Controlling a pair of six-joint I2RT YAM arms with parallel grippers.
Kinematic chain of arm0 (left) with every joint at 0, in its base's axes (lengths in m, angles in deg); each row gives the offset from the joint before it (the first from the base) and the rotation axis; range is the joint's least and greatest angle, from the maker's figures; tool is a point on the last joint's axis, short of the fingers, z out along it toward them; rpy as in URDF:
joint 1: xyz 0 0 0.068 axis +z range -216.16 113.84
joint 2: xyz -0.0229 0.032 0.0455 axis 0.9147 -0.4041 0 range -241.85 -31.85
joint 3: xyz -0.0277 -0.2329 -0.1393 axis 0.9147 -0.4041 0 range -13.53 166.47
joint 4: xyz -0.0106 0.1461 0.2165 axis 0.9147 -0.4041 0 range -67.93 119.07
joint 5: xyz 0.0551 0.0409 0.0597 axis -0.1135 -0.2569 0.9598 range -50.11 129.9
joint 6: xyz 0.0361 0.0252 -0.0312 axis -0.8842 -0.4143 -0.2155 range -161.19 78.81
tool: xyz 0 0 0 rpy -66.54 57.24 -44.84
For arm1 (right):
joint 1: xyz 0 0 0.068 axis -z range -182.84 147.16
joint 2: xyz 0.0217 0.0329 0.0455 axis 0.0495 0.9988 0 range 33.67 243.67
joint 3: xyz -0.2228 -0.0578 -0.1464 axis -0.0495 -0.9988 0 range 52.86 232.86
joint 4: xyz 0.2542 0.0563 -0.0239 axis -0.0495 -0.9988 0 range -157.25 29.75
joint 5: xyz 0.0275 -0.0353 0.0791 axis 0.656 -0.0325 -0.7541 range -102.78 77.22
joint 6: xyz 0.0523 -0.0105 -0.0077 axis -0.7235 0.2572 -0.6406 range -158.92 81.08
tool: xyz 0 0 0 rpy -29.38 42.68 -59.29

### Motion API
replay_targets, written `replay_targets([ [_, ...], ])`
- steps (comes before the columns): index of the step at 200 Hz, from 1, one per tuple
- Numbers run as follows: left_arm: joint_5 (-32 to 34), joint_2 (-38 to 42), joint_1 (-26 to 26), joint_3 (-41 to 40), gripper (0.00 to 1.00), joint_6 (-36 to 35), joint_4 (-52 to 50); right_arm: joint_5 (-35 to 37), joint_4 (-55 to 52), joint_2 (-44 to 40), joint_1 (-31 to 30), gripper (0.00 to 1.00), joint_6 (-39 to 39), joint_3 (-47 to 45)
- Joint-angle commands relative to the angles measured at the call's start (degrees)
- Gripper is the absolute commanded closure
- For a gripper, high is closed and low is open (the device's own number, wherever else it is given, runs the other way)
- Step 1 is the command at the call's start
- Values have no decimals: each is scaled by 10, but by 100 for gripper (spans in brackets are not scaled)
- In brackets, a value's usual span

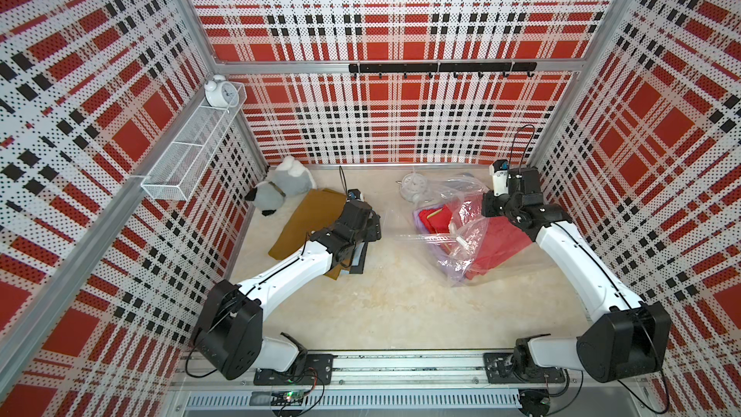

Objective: Take the trousers out of the vacuum bag
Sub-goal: Take out the trousers from the vacuum bag.

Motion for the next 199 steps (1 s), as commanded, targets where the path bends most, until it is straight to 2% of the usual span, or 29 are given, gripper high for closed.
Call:
replay_targets([
  [1, -19, -17, -31, 70, 24, -34, 46, 5, 2, -9, 6, 100, 1, 7],
  [30, -57, -54, -70, 137, 24, -50, 60, 2, -1, -14, 6, 100, 2, 9],
  [61, -89, -93, -99, 169, 24, -76, 74, -9, -2, -20, 6, 100, 9, 12],
  [90, -150, -140, -102, 164, 26, -25, 117, -49, 7, -37, 5, 100, 28, 17],
  [148, -208, -224, -113, 155, 27, 52, 184, -128, 35, -97, -9, 100, 60, 27],
  [199, -247, -281, -114, 151, 29, 105, 224, -123, 19, -109, -52, 100, 93, 43],
])
